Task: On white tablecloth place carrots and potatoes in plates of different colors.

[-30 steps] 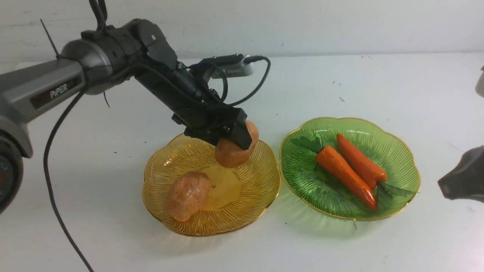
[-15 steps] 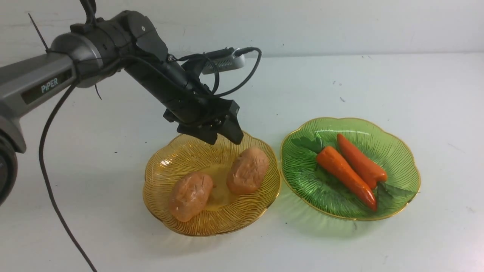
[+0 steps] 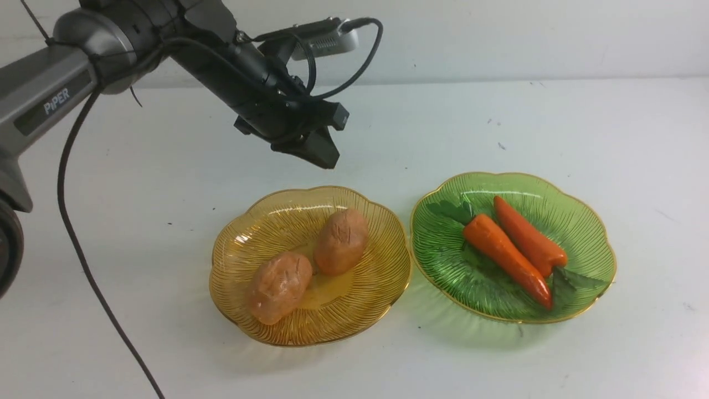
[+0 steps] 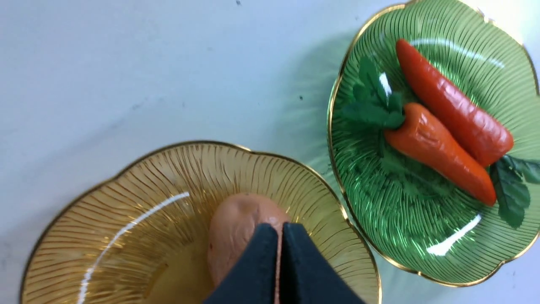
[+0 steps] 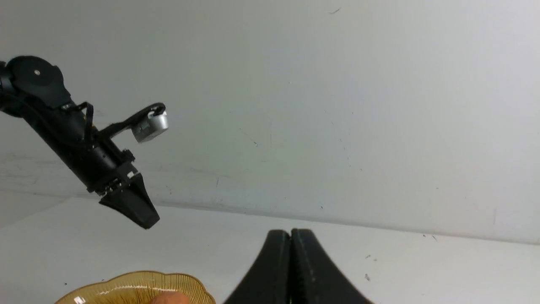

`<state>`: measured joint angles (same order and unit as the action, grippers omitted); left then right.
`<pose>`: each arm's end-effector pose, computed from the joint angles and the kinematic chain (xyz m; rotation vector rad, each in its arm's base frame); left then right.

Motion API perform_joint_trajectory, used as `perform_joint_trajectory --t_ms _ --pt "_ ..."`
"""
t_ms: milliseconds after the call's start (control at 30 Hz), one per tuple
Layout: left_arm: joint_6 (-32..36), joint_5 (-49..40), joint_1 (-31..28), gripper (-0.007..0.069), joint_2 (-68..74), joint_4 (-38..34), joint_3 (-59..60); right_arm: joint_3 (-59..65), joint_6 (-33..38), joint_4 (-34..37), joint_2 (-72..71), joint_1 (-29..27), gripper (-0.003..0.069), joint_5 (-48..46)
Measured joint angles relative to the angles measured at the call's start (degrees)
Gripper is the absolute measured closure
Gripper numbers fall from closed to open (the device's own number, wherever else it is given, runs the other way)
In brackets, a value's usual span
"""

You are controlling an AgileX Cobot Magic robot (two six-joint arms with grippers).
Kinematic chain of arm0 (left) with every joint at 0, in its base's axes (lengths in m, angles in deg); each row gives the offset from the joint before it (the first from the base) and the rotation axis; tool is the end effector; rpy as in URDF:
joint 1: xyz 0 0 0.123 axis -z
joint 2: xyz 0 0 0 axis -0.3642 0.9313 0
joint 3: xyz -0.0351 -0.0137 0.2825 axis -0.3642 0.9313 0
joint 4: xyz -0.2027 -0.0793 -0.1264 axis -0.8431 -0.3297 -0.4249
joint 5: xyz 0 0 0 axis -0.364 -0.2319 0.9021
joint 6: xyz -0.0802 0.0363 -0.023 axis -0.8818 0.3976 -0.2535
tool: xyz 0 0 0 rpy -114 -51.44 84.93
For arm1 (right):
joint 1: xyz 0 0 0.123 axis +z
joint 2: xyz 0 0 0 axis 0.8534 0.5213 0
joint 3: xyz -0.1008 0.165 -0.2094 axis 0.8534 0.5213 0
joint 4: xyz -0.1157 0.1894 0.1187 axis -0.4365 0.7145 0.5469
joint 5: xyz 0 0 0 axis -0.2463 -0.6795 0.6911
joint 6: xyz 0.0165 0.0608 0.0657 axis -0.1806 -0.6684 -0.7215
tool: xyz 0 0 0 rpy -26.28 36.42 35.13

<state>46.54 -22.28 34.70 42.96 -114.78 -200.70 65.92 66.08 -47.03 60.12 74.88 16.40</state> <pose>0.4327 -0.1449 0.3194 0.4843 2.5543 -0.6904 0.0366 0.0158 0.2958 -0.2053 1.5681 0.3264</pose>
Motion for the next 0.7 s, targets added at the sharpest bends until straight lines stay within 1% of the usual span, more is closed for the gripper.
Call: perform_joint_trajectory --t_ms 133,267,400,700 --pt "-1.3 -3.7 -0.2 0.0628 -2.4 2.8 -4.0 0.7 0.0 0.0 0.0 0.0 0.0674 -0.7" --pt "-1.6 -4.3 -0.2 0.0628 -5.6 5.2 -6.6 3.8 0.0 0.0 -0.5 -0.4 0.0674 -0.8" --pt "-2.5 -5.2 -0.2 0.0628 -8.2 7.4 -7.3 8.9 0.0 -1.0 -2.2 -2.5 0.0674 -0.8" --pt "-4.1 -5.5 -0.2 0.0628 -8.7 8.0 -7.1 19.4 0.0 -6.5 -5.6 -9.0 0.0674 -1.7"
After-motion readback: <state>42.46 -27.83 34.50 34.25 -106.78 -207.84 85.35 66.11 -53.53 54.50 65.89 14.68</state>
